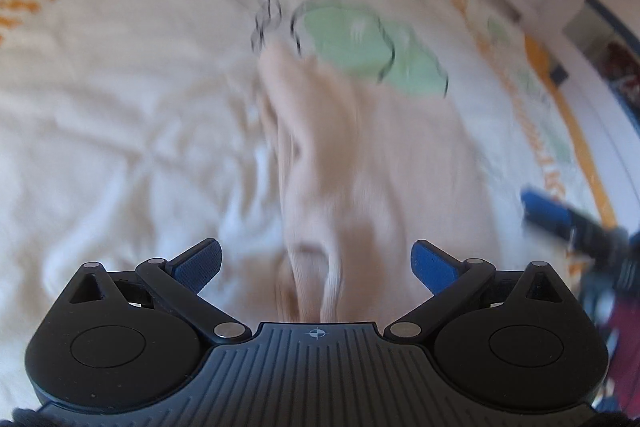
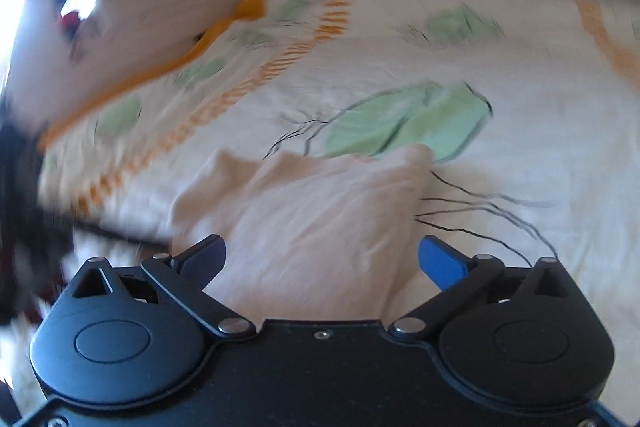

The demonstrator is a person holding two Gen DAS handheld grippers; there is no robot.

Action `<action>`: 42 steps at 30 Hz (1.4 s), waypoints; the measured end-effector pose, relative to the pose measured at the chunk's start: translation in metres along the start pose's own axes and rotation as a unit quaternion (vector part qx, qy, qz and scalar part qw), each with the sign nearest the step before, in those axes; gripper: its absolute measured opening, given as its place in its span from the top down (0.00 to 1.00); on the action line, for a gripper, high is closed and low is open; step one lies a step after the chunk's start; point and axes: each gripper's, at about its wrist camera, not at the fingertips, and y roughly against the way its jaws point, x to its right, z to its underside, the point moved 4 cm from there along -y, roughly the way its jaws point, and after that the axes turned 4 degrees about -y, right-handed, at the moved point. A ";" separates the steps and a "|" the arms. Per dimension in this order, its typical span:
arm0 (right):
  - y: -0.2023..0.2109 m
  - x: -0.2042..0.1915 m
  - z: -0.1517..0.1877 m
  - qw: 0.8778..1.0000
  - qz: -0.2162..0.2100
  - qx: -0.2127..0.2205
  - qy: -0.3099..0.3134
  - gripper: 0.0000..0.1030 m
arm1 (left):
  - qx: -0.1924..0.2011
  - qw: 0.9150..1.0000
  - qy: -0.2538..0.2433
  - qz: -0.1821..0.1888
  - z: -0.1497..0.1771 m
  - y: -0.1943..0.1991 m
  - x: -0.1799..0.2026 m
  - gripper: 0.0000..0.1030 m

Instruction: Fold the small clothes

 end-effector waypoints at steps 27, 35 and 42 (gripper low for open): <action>-0.060 0.043 -0.007 0.987 -0.104 -0.061 -0.108 0.57 | 0.048 0.998 -0.008 0.041 -0.021 -0.030 0.032 0.71; 0.027 0.006 -0.013 0.990 -0.100 -0.046 -0.088 0.58 | 0.066 0.993 -0.033 0.091 0.011 0.022 0.086 0.72; 0.097 -0.002 0.024 0.993 -0.066 -0.062 -0.076 0.55 | 0.058 0.993 -0.066 0.083 0.072 0.059 0.130 0.66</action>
